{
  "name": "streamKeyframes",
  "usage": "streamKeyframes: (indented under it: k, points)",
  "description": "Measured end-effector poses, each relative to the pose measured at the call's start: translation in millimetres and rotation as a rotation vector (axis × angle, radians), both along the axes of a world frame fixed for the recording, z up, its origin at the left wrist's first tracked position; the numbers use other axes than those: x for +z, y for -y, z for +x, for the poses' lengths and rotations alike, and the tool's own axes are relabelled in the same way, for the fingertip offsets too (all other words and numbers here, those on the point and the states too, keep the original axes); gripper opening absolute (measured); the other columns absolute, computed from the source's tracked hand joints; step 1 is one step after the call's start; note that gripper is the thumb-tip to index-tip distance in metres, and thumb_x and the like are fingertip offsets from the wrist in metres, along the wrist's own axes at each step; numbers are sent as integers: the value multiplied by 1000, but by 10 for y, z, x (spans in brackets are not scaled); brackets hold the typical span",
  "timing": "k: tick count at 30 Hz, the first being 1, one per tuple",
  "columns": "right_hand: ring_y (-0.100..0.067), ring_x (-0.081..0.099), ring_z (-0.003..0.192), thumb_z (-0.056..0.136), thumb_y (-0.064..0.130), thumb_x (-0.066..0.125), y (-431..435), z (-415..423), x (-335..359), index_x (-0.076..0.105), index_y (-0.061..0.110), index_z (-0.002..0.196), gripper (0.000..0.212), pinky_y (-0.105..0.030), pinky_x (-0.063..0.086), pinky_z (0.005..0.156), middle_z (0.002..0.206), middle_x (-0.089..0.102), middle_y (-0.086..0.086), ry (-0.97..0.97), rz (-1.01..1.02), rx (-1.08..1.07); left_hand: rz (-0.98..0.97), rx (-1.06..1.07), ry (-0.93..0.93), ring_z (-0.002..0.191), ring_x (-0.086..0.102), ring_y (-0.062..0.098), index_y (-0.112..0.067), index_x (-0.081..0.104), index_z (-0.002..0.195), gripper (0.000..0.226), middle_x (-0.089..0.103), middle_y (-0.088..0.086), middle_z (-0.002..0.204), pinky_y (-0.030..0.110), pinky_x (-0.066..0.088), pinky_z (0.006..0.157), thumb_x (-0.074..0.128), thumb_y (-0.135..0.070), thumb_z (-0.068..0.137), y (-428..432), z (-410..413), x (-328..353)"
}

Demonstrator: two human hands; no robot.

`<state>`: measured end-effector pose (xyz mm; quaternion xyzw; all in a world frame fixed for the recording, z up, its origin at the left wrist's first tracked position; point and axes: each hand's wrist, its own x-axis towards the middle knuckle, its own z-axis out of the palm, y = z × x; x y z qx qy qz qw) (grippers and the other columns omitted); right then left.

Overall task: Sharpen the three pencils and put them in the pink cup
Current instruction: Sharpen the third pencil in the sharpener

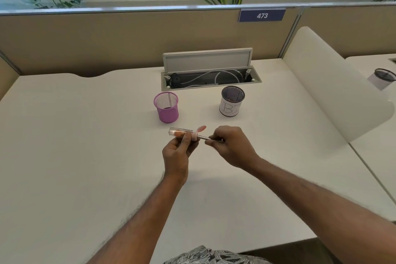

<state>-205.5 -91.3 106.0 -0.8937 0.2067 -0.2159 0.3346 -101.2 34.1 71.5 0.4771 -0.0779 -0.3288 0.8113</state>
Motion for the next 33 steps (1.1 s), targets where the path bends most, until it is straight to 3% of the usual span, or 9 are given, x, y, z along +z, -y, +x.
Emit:
streamKeyframes:
  k: [5, 8, 13, 15, 18, 21, 25, 30, 33]
  points:
    - [-8, 30, 40, 84, 19, 73, 130, 32, 167, 67, 11, 68, 19, -18, 23, 35, 58, 58, -4, -304, 1018, -15, -23, -63, 30, 89, 70, 18, -1, 70, 94, 19, 74, 8, 86, 28, 56, 81, 52, -4, 96, -21, 80, -16]
    - [-4, 22, 38, 91, 21, 63, 223, 28, 226, 63, 8, 81, 17, -14, 17, 33, 61, 52, 1, -480, 1270, 32, -51, -102, 37, 90, 70, 18, -2, 70, 96, 19, 74, 7, 87, 28, 56, 81, 51, -4, 96, -21, 94, -3]
    - [-9, 39, 41, 80, 12, 77, 190, -16, 194, 67, 8, 78, 10, -19, 32, 39, 57, 59, -1, -333, 930, 105, -54, -71, 36, 92, 70, 21, -3, 71, 96, 16, 75, 10, 90, 32, 57, 83, 57, -9, 90, -35, 79, 2]
    - [-13, 50, 44, 78, 13, 79, 131, -33, 141, 66, 12, 82, 14, -25, 43, 44, 58, 60, -2, -212, 601, 64, -36, -48, 29, 92, 70, 21, -2, 71, 94, 15, 74, 10, 89, 33, 57, 85, 57, -6, 92, -31, 59, 0]
    - [-17, 56, 59, 81, 20, 76, 31, -69, 34, 67, 15, 85, 10, -33, 49, 54, 69, 64, 1, -42, -104, 39, -14, -19, 31, 91, 70, 21, -2, 72, 93, 15, 74, 9, 88, 32, 57, 84, 58, -7, 93, -21, 27, -2]
    - [-28, 59, 62, 86, 18, 70, -23, -120, -25, 70, 10, 89, 9, -34, 47, 46, 76, 65, -4, 56, -534, 49, -16, 2, 22, 92, 70, 22, 1, 70, 95, 16, 74, 9, 88, 32, 57, 85, 60, -11, 91, -18, -4, -4]
    - [-31, 56, 56, 86, 14, 70, -64, -104, -34, 71, 5, 88, 9, -36, 46, 44, 73, 62, -7, 83, -460, 76, -39, -9, 18, 95, 70, 22, 1, 70, 92, 17, 75, 9, 90, 29, 56, 81, 61, -12, 90, -31, -10, -14]
    - [-16, 46, 53, 82, 14, 74, -41, -47, -10, 68, 6, 72, 15, -32, 40, 50, 60, 58, 0, 51, -64, 41, -36, -43, 48, 94, 72, 21, -9, 77, 82, 17, 76, 7, 91, 27, 57, 80, 62, -17, 86, -47, 6, 24]
    - [-6, 42, 48, 82, 16, 75, -1, -38, 26, 69, 16, 67, 16, -26, 36, 49, 52, 56, 8, -17, 194, 21, -19, -56, 53, 96, 72, 24, -4, 74, 90, 17, 75, 11, 93, 29, 57, 82, 59, -12, 90, -61, 21, 8]
